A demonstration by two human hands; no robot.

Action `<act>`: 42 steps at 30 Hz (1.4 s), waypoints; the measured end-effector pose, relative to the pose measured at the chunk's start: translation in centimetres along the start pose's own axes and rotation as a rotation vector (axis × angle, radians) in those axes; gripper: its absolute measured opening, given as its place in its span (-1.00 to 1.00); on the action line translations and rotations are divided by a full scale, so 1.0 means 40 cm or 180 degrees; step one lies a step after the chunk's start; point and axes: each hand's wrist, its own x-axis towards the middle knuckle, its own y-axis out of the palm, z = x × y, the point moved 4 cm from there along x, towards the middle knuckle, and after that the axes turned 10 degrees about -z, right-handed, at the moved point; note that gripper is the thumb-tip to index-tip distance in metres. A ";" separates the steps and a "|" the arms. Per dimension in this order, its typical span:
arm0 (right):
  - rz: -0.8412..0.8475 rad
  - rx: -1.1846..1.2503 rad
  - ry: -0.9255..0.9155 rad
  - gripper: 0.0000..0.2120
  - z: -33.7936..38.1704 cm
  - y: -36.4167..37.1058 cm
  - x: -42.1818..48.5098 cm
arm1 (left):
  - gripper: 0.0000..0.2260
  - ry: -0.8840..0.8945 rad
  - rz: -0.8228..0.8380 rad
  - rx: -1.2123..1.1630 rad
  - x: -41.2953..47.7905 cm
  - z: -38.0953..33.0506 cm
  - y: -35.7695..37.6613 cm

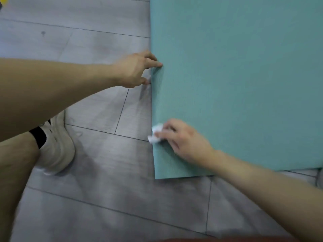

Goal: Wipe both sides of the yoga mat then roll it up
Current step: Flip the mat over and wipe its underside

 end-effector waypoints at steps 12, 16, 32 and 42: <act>0.0285 -0.0025 -0.0026 -0.65 0.049 0.019 -0.055 | -0.41 0.0192 0.0242 0.0297 0.013 0.015 -0.017; 0.0342 -0.0204 -0.0079 -0.70 0.015 0.013 0.044 | -0.38 0.0214 0.0245 0.0296 0.012 0.019 -0.019; 0.0296 0.0025 0.0112 -0.67 0.053 0.019 -0.040 | -0.58 -0.0106 -0.0111 -0.0295 0.027 0.011 -0.005; 0.0001 -0.0353 0.0460 -0.65 0.024 0.048 0.062 | -0.65 -0.0332 -0.0172 -0.0335 0.047 0.004 0.005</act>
